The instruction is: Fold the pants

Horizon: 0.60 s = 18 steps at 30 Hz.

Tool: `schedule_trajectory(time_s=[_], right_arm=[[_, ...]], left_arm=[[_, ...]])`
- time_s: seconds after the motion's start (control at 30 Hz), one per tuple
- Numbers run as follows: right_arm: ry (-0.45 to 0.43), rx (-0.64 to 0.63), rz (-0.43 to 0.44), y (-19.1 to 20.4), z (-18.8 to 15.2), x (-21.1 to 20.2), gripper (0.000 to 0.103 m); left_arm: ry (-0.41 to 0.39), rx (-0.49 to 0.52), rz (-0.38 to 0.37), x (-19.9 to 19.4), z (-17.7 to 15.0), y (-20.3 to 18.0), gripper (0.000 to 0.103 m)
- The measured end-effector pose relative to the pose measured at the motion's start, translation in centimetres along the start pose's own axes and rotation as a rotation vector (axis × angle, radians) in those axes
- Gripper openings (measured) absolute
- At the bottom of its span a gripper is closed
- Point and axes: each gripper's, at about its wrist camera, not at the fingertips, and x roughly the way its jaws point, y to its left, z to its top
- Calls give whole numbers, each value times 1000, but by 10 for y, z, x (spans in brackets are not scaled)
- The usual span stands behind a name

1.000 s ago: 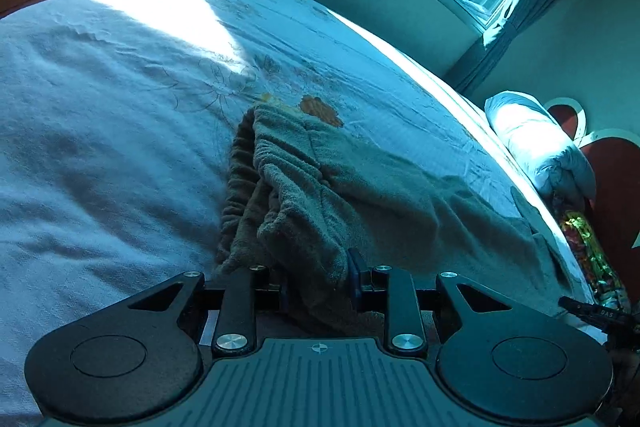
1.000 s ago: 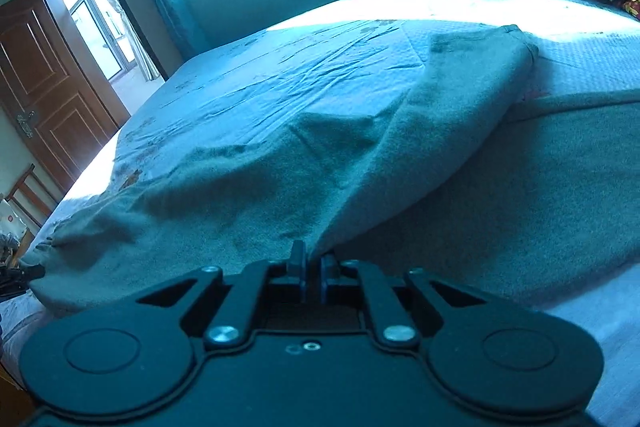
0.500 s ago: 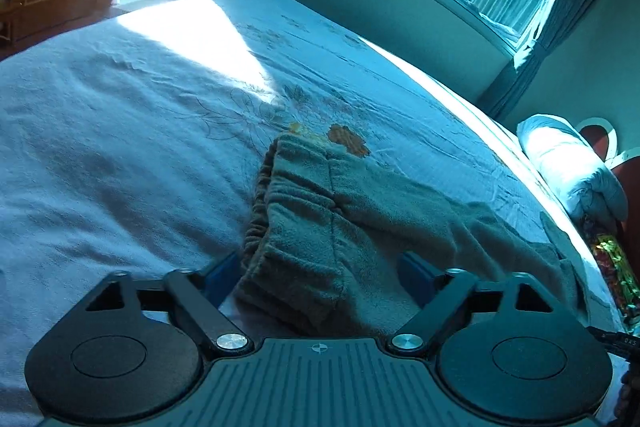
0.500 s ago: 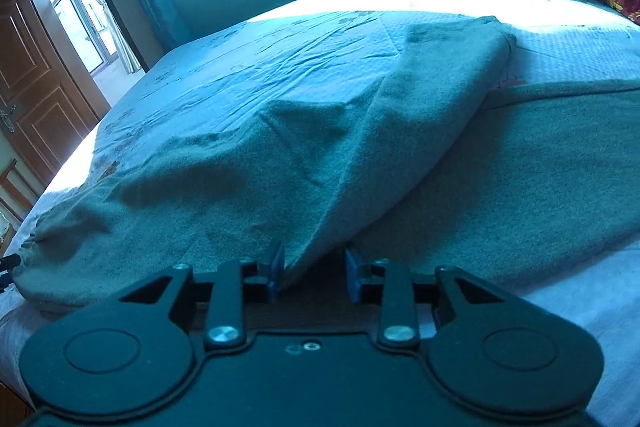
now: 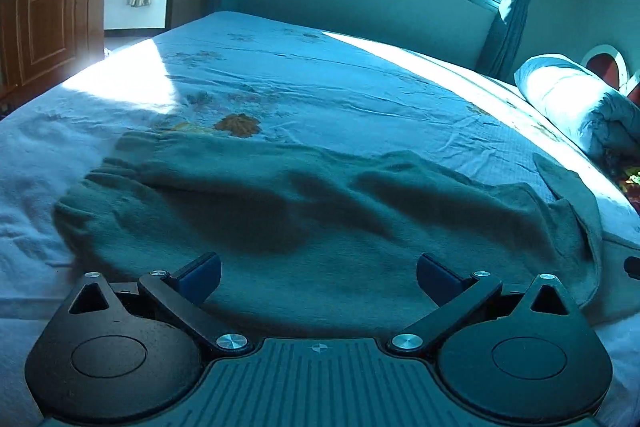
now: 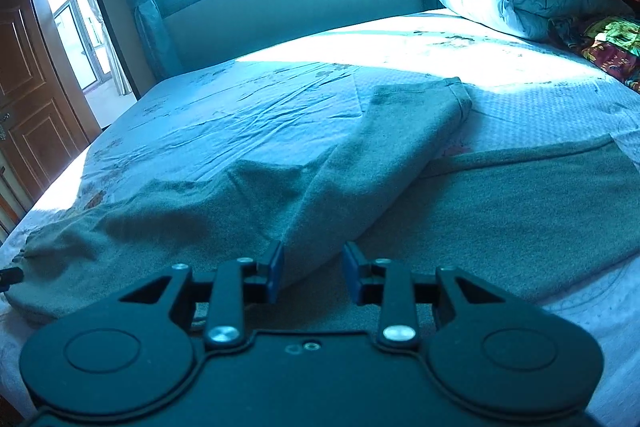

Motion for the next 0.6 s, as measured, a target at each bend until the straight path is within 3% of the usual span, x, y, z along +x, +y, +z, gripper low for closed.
schedule_trajectory(time_s=[0.13, 0.23, 0.3, 0.4, 0.6], right_arm=[[-16, -22, -14, -2, 4, -3, 25], [-15, -34, -50, -5, 7, 2, 25], [-14, -66, -66, 1, 9, 7, 25], [-6, -130, -76, 18, 13, 26, 24], [-21, -260, -207, 37, 43, 80, 27]], left_arm=[[43, 65, 7, 23, -16, -66, 103], [78, 37, -18, 32, -23, -89, 103], [118, 89, 44, 41, -31, -103, 103], [111, 138, 80, 46, -42, -110, 103], [124, 142, 66, 47, -41, -110, 103]])
